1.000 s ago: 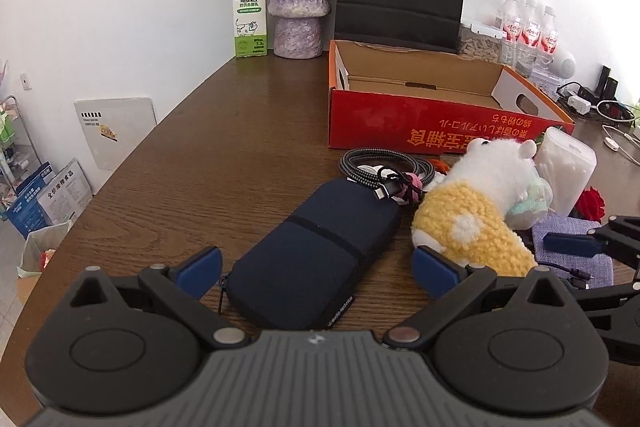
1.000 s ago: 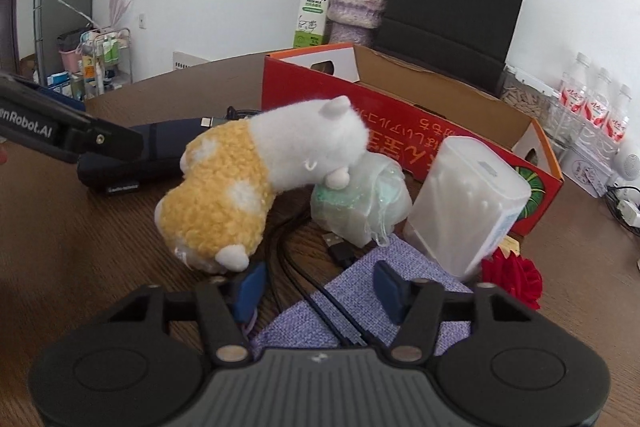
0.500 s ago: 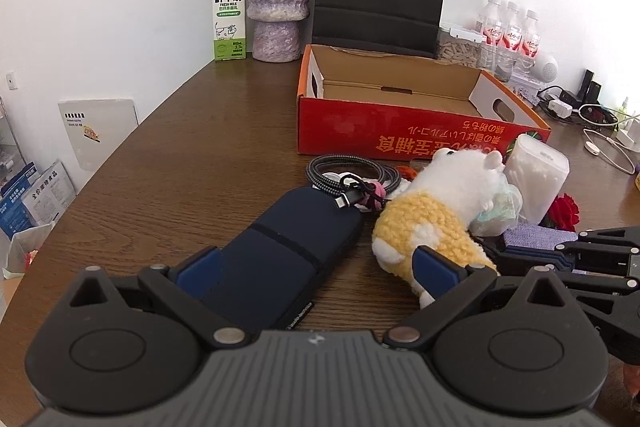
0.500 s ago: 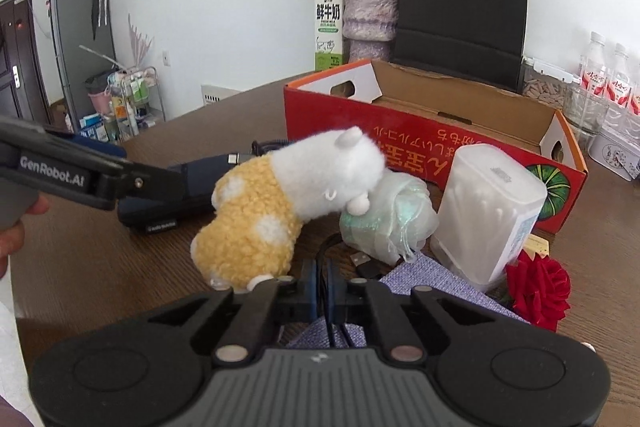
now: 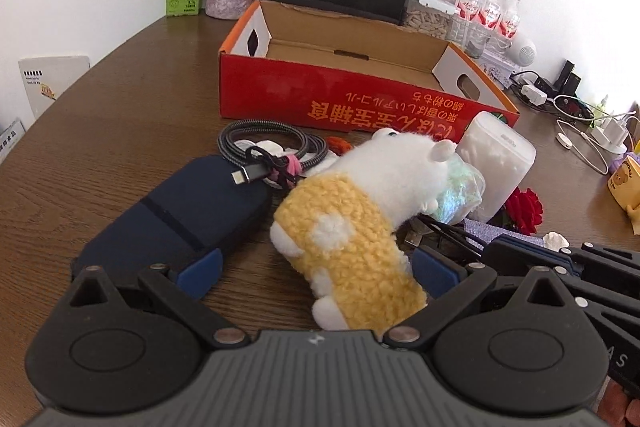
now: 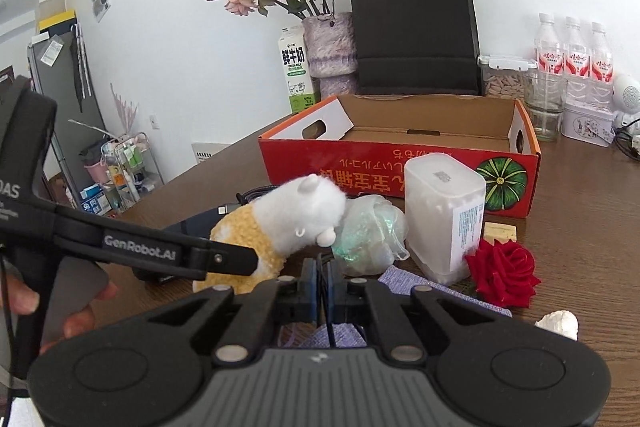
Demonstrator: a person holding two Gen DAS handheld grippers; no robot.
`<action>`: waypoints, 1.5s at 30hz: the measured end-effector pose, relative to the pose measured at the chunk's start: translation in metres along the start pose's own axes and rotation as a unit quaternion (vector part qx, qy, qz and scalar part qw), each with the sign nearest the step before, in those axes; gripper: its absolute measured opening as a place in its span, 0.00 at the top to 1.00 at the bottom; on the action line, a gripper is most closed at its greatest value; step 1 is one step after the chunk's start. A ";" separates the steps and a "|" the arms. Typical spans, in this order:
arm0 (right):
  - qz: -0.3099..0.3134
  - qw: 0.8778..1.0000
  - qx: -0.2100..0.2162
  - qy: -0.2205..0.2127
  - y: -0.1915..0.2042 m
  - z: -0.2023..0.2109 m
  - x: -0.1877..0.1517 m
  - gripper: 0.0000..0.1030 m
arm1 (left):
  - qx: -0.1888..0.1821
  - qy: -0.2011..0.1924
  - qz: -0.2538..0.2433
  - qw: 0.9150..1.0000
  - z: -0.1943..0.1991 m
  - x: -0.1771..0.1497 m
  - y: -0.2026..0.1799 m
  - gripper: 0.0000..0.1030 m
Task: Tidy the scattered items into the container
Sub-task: 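Carry the plush toy with the right gripper over the cardboard box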
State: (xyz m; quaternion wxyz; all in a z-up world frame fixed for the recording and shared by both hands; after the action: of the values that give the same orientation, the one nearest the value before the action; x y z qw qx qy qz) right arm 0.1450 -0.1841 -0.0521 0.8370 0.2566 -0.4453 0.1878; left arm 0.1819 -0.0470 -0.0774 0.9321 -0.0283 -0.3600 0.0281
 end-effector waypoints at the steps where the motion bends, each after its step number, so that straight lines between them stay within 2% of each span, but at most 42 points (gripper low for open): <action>1: -0.002 1.000 0.002 0.000 0.000 0.000 -0.001 0.96 | -0.002 0.008 0.005 1.000 -0.005 -0.001 -0.001 0.00; 3: -0.004 1.000 0.006 0.002 0.001 0.000 -0.002 0.96 | -0.005 0.021 0.014 1.000 -0.014 -0.003 -0.004 0.05; 6: -0.007 1.000 0.011 0.000 0.004 0.000 -0.003 0.96 | -0.004 0.026 0.024 0.999 -0.019 -0.004 -0.004 0.27; 7: -0.007 1.000 0.011 -0.002 0.004 0.001 -0.002 0.96 | -0.008 0.029 0.023 0.999 -0.019 -0.004 -0.005 0.49; 12: -0.005 1.000 0.014 -0.017 0.008 0.006 0.008 0.96 | -0.019 0.029 0.033 0.999 -0.011 0.000 0.000 0.50; 23: 0.009 0.998 0.012 -0.054 0.029 0.024 0.033 0.99 | -0.030 -0.022 0.046 0.998 0.031 0.016 0.013 0.51; 33: 0.020 0.997 -0.002 -0.076 0.042 0.043 0.051 0.99 | -0.040 -0.050 0.055 0.996 0.060 0.022 0.026 0.51; 45: 0.041 0.992 -0.018 -0.120 0.045 0.062 0.102 0.99 | -0.049 -0.088 0.044 0.994 0.090 0.065 0.022 0.51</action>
State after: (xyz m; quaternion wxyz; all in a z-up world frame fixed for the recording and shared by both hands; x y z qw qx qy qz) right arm 0.1349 -0.1767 0.0746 0.7737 0.2433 -0.5559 0.1820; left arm 0.1690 -0.0173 0.0307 0.8920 -0.0869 -0.4403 0.0543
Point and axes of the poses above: each gripper's, at about its wrist camera, not at the fingertips, and z roughly against the way its jaws point, y to its left, x to its top, the point moved 9 cm from there along -z, roughly the way its jaws point, and after that the axes turned 8 degrees about x, right-handed, at the moved point
